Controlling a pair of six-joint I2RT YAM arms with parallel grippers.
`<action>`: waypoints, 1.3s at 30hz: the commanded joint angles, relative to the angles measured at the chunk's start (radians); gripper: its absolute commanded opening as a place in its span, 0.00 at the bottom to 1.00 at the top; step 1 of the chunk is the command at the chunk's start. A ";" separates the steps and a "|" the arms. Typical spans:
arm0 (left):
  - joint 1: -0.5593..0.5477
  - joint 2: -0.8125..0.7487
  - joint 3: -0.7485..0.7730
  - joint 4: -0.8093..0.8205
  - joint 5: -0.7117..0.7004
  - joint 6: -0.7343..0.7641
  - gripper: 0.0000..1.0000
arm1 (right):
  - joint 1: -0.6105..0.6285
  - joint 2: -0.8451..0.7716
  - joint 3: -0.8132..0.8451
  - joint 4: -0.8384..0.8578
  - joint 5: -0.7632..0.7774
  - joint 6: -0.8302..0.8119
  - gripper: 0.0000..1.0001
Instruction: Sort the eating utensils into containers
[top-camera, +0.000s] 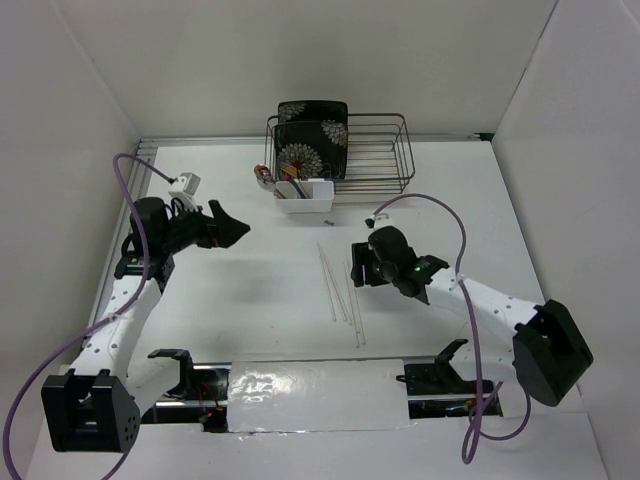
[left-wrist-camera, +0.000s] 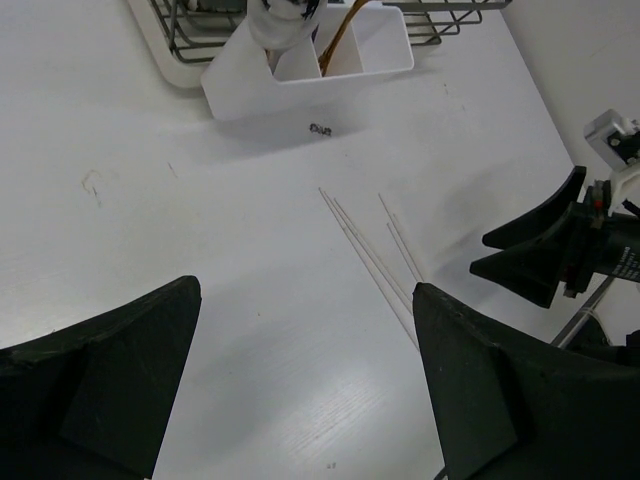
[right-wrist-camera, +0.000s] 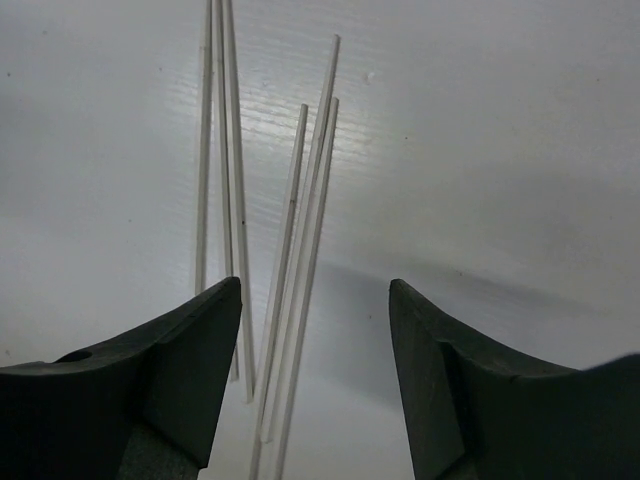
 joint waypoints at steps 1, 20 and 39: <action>-0.004 -0.030 -0.020 0.002 0.020 -0.041 1.00 | 0.004 0.060 -0.002 0.088 -0.001 0.018 0.66; -0.002 -0.020 -0.034 0.025 -0.017 -0.044 1.00 | 0.005 0.229 0.028 0.131 0.007 -0.039 0.38; -0.002 0.012 -0.043 0.060 -0.035 -0.045 1.00 | 0.005 0.272 0.001 0.182 -0.054 -0.063 0.35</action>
